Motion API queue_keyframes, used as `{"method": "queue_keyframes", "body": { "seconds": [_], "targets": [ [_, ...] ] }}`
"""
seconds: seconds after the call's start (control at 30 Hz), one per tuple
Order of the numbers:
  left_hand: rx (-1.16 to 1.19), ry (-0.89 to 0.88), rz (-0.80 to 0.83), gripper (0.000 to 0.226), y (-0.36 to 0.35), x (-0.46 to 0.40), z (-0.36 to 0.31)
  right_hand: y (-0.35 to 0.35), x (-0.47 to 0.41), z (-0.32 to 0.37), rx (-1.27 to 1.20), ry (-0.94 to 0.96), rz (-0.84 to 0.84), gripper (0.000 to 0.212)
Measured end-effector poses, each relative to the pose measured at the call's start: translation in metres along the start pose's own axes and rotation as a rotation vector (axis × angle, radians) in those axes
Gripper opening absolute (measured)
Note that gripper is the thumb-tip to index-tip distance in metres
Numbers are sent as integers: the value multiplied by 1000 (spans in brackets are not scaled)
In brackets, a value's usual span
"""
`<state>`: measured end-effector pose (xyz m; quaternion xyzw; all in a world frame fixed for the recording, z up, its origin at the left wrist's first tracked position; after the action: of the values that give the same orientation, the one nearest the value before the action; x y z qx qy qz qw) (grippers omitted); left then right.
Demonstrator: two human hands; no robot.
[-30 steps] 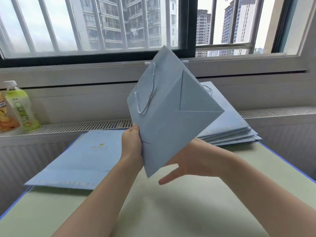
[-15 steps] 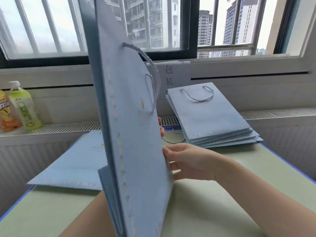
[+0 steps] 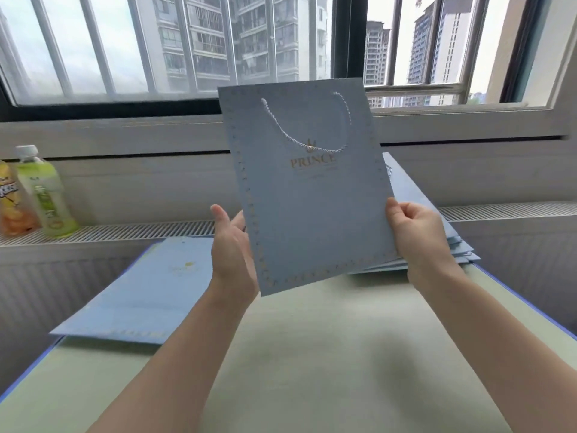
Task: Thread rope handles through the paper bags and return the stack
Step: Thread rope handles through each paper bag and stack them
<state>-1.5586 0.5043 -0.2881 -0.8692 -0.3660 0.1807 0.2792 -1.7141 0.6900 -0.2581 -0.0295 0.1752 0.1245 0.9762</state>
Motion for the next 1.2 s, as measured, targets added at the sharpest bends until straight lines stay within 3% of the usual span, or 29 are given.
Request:
{"method": "queue_keyframes", "body": {
  "seconds": [0.13,0.23,0.3,0.33,0.4,0.47,0.6,0.8,0.97,1.2],
  "targets": [
    [-303,-144,64,30,-13,9,-1,6,-9,-12,-6,-48,-57,19],
    [-332,-201,-37,27,-3,4,-3,2,-8,-20,-321,-226,-49,17],
    [-239,-184,-89,28,1,4,-4,-15,3,-17,-618,-398,100,19],
    [-193,-169,-106,28,3,2,-3,-26,11,-15,-649,-458,209,21],
    [-188,-159,-118,27,5,1,0,-48,31,-15,-475,-467,455,23],
    [-233,-157,-85,27,2,0,4,-61,46,-21,-312,-420,573,21],
    [-375,-171,-22,26,-3,1,5,-59,40,-27,-414,-452,464,27],
    [-914,-272,39,14,-14,7,21,-15,0,-31,-477,-412,99,20],
    [-1491,-460,115,22,-16,10,42,6,-19,-49,-458,-396,-22,22],
    [-1666,-410,183,27,-12,13,58,16,-19,-77,-135,-426,-73,36]
  ]
}}
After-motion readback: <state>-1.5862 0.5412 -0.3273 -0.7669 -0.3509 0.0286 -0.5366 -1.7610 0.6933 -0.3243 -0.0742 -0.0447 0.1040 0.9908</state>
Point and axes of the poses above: each hand's wrist, its own x-axis away from the middle knuckle, its own y-axis out of the back of the hand, z = x × y, the point moved 7 cm from there along -x, towards the middle knuckle, and after that the axes turned 5 degrees about -z, right-handed, at the moved point
